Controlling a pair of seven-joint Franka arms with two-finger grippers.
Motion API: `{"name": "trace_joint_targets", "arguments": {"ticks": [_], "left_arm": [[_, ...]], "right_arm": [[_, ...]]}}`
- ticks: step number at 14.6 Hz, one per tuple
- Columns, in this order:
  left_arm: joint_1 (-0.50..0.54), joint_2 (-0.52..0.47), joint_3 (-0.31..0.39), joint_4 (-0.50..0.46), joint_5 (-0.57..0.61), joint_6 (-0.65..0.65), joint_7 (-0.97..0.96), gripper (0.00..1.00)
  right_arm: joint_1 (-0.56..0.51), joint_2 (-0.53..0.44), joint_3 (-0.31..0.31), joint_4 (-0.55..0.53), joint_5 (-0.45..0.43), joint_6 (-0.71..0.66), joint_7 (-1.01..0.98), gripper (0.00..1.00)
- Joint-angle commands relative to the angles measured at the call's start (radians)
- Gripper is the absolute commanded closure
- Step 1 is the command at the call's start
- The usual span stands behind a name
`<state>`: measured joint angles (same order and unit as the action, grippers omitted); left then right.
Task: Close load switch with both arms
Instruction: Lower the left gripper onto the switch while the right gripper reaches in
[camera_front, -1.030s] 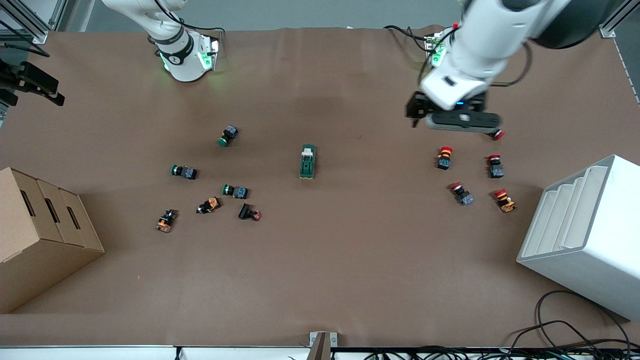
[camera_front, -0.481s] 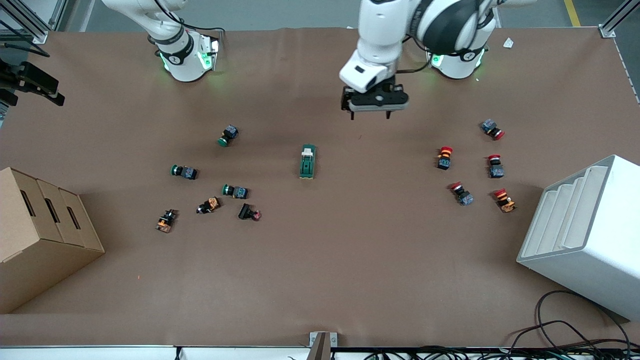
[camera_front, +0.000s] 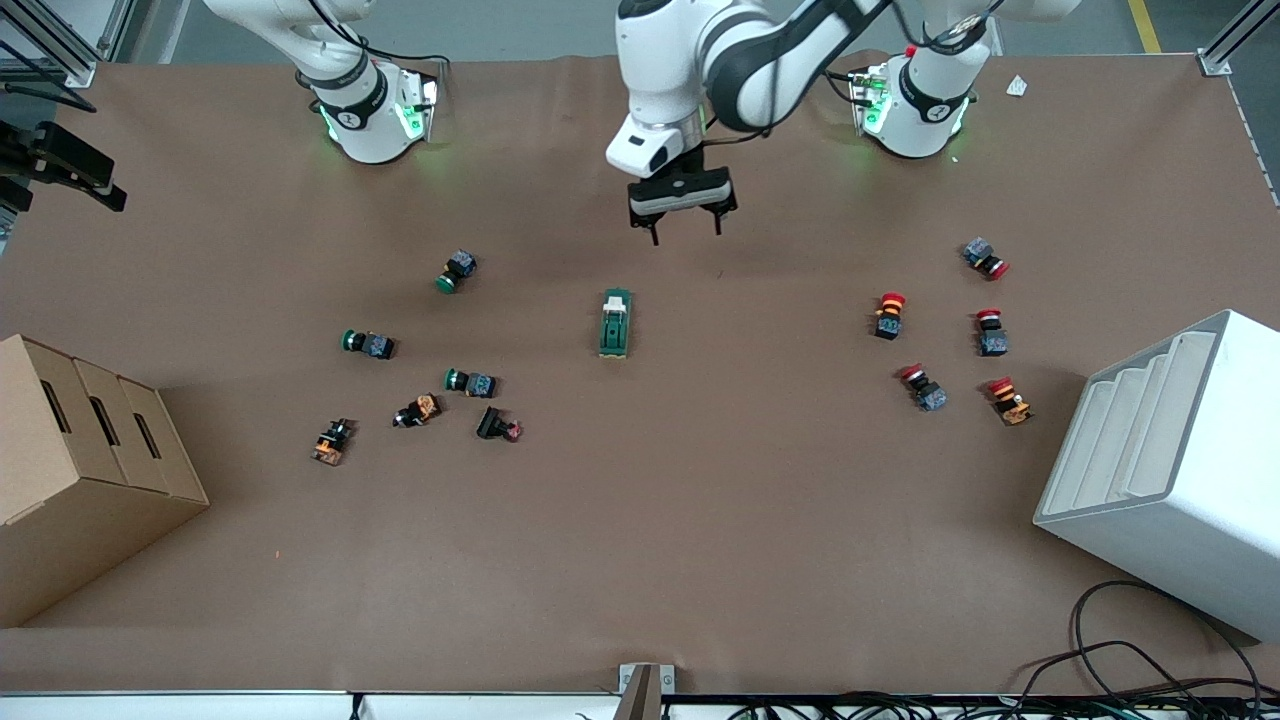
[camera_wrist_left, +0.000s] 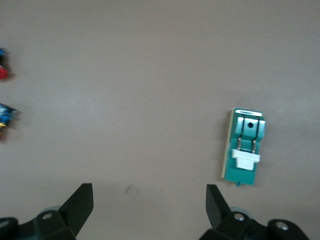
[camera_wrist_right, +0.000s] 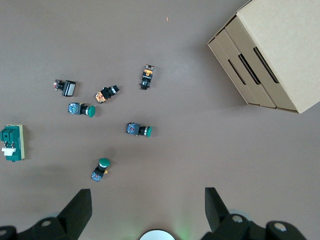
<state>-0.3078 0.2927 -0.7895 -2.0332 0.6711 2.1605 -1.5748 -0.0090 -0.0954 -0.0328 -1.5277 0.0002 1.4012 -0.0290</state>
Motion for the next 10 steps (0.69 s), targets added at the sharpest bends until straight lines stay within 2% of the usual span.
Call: {"name": "trace_joint_targets", "arguments": {"ticks": [1,5,8,10], "left_arm": [[-0.043,0.098,0.000,0.022,0.198,0.015,-0.169,0.01],[-0.141,0.230,0.001,0.024,0.491,0.009,-0.541,0.01],[-0.155,0.305,0.006,0.019,0.701,0.002,-0.633,0.03],[-0.163,0.345,0.010,0.021,0.844,-0.027,-0.674,0.03]], "right_arm": [[-0.003,0.005,0.002,0.009,-0.005,0.013,-0.011,0.00],[-0.011,0.023,-0.001,0.008,0.004,0.056,-0.009,0.00],[-0.016,0.058,-0.009,0.004,0.006,0.050,-0.011,0.00],[-0.014,0.129,-0.009,0.006,0.000,0.047,-0.012,0.00]]}}
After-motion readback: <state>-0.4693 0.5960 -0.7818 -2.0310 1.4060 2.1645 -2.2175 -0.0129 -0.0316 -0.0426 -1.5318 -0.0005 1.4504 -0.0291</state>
